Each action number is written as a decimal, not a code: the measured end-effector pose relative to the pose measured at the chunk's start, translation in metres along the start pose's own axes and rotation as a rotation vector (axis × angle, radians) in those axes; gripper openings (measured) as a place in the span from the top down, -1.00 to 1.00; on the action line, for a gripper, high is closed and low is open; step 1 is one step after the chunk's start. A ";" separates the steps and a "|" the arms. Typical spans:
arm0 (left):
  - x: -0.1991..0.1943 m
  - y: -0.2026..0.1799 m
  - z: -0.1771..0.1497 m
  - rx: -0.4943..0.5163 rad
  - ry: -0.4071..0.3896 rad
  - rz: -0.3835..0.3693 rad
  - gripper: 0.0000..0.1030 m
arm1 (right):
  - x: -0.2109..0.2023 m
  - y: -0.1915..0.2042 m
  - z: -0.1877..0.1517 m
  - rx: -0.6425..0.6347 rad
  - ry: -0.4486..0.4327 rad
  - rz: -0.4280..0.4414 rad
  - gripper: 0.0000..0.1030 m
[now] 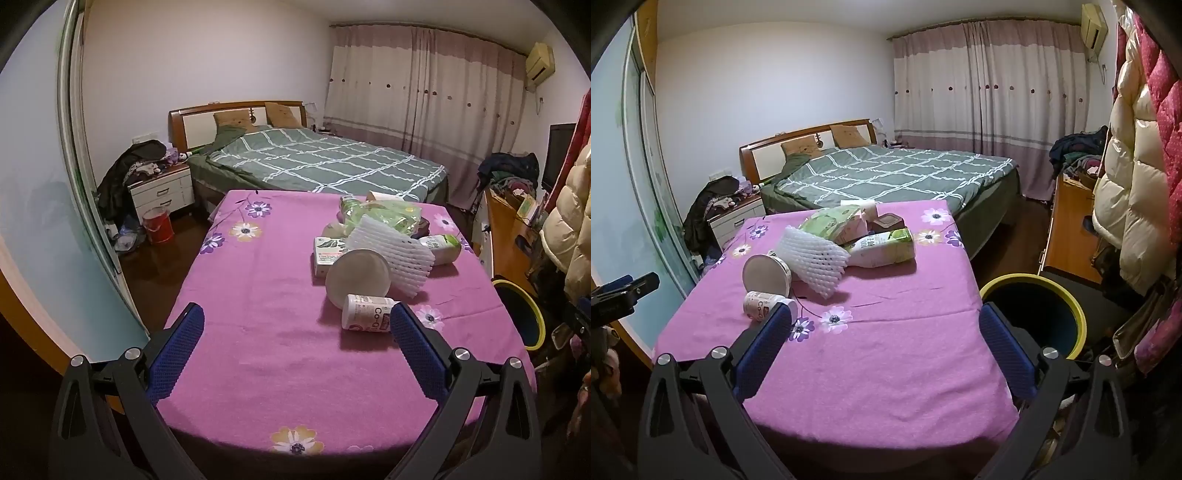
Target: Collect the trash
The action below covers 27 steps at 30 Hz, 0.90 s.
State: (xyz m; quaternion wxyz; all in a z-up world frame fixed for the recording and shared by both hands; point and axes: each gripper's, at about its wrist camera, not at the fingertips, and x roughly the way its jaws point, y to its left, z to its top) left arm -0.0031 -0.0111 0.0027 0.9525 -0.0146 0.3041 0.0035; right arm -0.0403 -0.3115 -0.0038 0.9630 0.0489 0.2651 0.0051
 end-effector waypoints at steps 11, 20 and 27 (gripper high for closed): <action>0.001 -0.001 0.001 0.006 0.013 -0.005 -0.93 | 0.006 0.002 -0.001 0.012 0.011 0.003 -0.88; 0.002 -0.003 0.001 0.005 0.012 -0.006 -0.93 | 0.007 0.001 -0.002 0.015 0.017 0.004 -0.88; 0.003 -0.003 0.000 0.004 0.015 -0.010 -0.93 | 0.007 0.000 -0.002 0.019 0.021 0.011 -0.88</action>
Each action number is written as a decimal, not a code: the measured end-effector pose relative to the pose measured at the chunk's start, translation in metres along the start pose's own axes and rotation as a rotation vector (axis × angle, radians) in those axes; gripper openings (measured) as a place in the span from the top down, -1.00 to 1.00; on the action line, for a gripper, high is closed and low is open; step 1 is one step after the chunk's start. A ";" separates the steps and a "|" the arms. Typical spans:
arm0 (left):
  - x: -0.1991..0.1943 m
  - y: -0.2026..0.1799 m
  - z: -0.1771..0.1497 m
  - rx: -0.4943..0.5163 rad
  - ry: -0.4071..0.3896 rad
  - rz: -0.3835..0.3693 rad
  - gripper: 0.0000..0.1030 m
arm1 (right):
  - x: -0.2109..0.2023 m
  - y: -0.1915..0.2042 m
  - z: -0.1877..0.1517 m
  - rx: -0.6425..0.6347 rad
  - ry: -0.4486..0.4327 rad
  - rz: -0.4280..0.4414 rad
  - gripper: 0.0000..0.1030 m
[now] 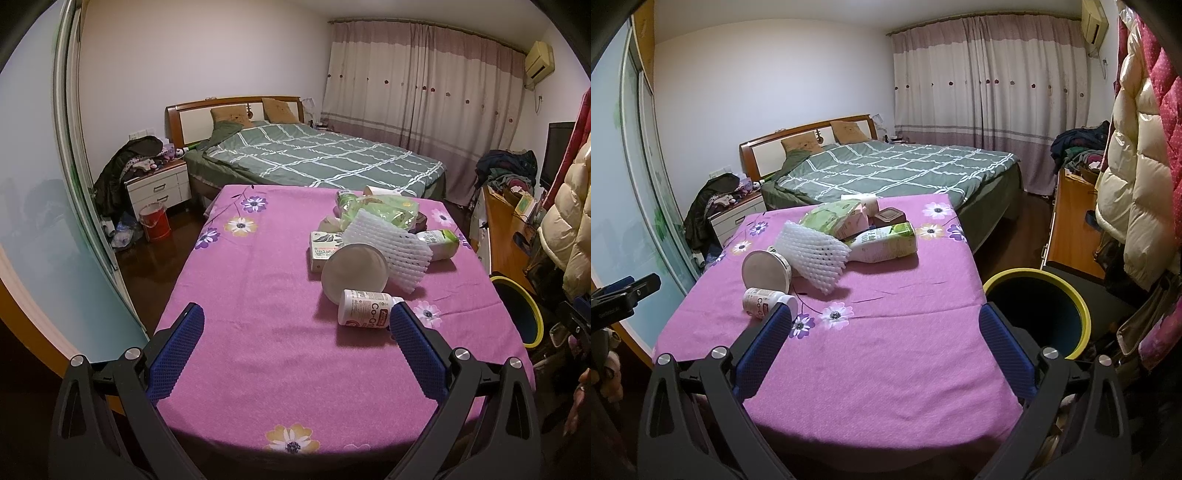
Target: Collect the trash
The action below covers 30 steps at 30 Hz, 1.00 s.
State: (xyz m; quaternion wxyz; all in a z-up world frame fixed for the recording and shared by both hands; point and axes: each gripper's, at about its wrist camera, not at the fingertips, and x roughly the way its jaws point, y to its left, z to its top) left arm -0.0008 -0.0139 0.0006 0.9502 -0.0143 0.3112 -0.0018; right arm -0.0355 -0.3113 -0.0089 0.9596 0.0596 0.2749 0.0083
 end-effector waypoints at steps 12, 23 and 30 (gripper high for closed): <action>0.002 -0.002 -0.004 0.000 0.009 -0.006 -0.93 | 0.000 0.001 -0.001 -0.001 0.000 -0.001 -0.88; 0.006 -0.002 -0.004 0.001 0.017 -0.011 -0.93 | 0.001 0.001 -0.001 0.000 0.002 -0.002 -0.88; 0.008 -0.002 -0.004 0.004 0.029 -0.012 -0.93 | 0.003 0.000 -0.003 0.001 0.002 -0.001 -0.88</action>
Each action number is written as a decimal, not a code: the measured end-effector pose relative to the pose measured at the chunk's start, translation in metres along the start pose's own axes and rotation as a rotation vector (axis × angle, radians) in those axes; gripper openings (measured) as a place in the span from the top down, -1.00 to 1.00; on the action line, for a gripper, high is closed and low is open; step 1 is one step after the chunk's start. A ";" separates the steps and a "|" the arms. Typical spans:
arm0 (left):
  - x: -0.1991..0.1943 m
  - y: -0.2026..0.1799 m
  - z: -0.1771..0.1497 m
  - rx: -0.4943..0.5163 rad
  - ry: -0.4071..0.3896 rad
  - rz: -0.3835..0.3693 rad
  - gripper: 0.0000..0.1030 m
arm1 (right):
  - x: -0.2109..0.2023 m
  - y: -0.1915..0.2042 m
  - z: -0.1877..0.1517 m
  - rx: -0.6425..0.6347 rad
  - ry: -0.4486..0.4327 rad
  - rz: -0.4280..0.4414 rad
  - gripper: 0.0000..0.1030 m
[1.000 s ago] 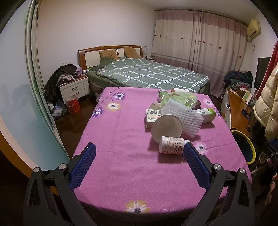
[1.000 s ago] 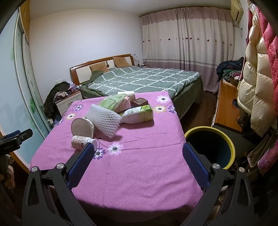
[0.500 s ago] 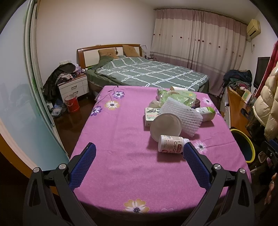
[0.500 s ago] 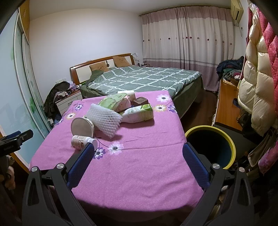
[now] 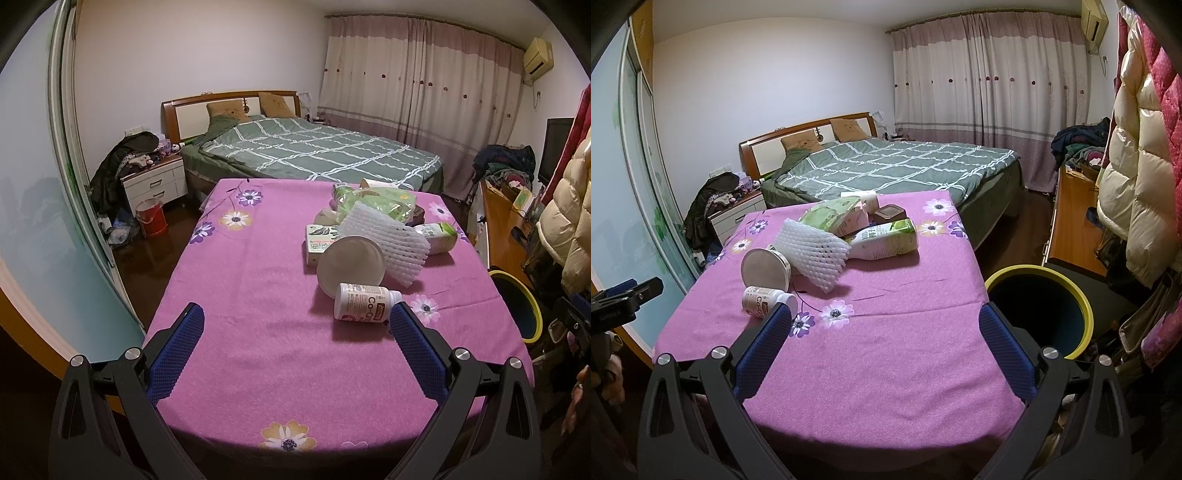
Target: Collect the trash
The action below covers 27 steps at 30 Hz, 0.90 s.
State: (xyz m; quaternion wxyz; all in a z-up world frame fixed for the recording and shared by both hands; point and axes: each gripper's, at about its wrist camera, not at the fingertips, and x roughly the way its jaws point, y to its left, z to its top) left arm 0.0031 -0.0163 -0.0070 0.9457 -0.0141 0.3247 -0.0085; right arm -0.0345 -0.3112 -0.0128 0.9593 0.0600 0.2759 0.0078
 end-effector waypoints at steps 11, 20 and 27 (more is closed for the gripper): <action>0.000 -0.001 0.000 0.000 0.000 0.001 -0.93 | 0.001 0.000 0.001 0.000 0.002 0.001 -0.88; 0.002 -0.001 0.000 0.003 -0.001 0.005 -0.93 | 0.001 0.000 0.001 0.002 0.005 0.002 -0.88; 0.011 -0.001 0.002 0.005 0.008 0.005 -0.93 | 0.011 0.005 -0.007 -0.002 0.025 0.007 -0.88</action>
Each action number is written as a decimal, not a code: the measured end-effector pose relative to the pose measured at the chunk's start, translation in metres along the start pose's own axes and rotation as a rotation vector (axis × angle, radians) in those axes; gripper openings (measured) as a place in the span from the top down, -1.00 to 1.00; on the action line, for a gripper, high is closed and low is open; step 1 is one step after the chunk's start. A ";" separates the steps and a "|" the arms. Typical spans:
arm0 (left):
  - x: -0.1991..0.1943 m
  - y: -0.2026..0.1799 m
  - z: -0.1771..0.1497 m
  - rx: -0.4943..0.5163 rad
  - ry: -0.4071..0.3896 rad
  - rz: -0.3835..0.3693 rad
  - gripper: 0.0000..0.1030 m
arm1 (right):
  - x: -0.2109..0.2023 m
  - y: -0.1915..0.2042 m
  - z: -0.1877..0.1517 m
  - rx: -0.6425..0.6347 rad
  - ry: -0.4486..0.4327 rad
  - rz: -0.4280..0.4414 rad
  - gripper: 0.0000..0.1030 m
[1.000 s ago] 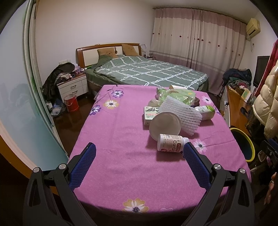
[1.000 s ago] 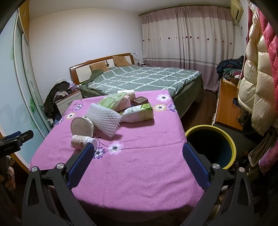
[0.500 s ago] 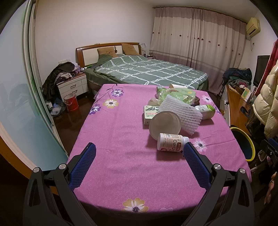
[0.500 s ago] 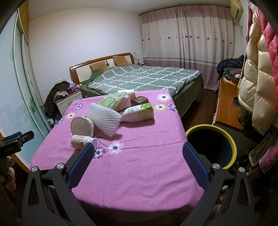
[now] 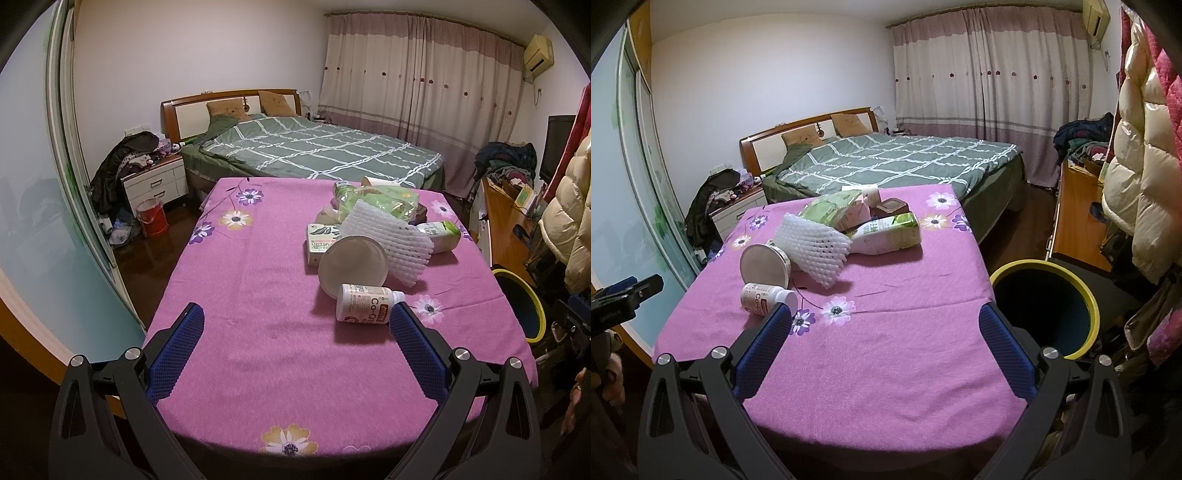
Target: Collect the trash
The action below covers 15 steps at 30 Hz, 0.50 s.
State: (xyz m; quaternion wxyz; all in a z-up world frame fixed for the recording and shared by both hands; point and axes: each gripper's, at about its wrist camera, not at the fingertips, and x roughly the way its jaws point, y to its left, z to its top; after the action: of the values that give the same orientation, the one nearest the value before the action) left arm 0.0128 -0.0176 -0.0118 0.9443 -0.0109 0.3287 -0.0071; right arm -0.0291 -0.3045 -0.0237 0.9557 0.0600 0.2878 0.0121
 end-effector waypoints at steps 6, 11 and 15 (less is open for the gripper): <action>0.011 0.001 0.002 -0.003 0.009 -0.001 -0.93 | 0.026 0.005 0.001 -0.011 0.037 0.010 -0.88; 0.028 0.006 0.004 -0.018 0.024 0.009 -0.93 | 0.053 0.013 0.008 -0.034 0.053 0.014 -0.88; 0.039 0.013 0.006 -0.036 0.033 0.026 -0.93 | 0.087 0.026 0.020 -0.070 0.073 0.034 -0.88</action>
State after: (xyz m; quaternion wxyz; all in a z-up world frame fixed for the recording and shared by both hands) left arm 0.0473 -0.0056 -0.0319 0.9385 -0.0234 0.3442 0.0107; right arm 0.0542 -0.2760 -0.0520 0.9458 0.0311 0.3209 0.0405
